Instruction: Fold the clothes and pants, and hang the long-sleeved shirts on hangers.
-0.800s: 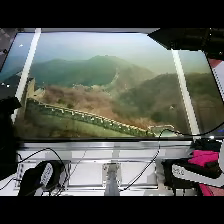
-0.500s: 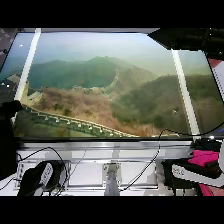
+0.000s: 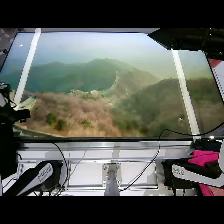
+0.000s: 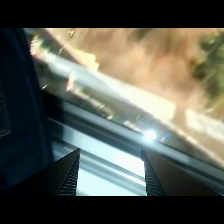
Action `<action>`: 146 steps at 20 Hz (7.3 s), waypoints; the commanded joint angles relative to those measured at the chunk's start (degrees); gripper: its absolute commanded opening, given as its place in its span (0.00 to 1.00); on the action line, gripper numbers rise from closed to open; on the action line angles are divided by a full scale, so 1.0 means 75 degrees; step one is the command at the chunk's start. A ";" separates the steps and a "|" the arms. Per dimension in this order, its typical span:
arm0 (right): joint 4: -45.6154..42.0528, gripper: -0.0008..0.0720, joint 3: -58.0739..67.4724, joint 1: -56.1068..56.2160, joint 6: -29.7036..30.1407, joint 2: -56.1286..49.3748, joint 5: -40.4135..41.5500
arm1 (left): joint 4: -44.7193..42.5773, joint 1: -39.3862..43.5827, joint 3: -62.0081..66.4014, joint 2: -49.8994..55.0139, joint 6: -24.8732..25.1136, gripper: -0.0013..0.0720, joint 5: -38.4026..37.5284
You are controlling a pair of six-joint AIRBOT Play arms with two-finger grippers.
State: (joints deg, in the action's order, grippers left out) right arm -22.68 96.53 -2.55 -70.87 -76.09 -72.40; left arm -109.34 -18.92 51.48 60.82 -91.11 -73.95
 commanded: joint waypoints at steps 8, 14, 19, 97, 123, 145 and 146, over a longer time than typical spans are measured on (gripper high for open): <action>-0.0006 0.04 0.0003 0.0006 -0.0003 0.0003 -0.0003 | -0.3098 -0.0233 -0.0012 0.1865 -0.0006 0.64 -0.0898; -0.0003 0.04 0.0003 0.0006 -0.0003 0.0003 -0.0003 | -0.2669 -0.0638 -0.0015 0.2320 -0.0087 0.69 -0.0787; -0.0003 0.04 0.0003 0.0006 -0.0003 0.0003 -0.0003 | -0.2538 -0.0644 -0.0017 0.2894 -0.0085 0.69 -0.0539; -0.3066 0.39 -0.0632 -0.0122 -0.0192 -0.4339 -0.1670 | 0.7111 0.0414 -0.0662 0.0711 0.2442 0.04 0.0775; -0.4663 0.62 -0.0629 0.0781 -0.0221 -0.4383 -0.0833 | 0.6467 -0.0498 -0.0804 0.2253 0.2407 0.40 0.1495; -0.4342 0.04 -0.0632 0.1574 -0.0300 -0.4386 -0.1387 | 0.8725 0.1515 0.3212 0.3978 0.1915 0.02 0.4007; -0.4342 0.04 -0.0632 0.1687 -0.0379 -0.4386 -0.1376 | 0.8702 0.1594 0.3771 0.4322 0.1728 0.02 0.4007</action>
State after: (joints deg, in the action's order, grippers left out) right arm -55.44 91.81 7.90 -73.06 -108.95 -82.78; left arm -44.88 -9.72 69.84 87.46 -75.33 -45.30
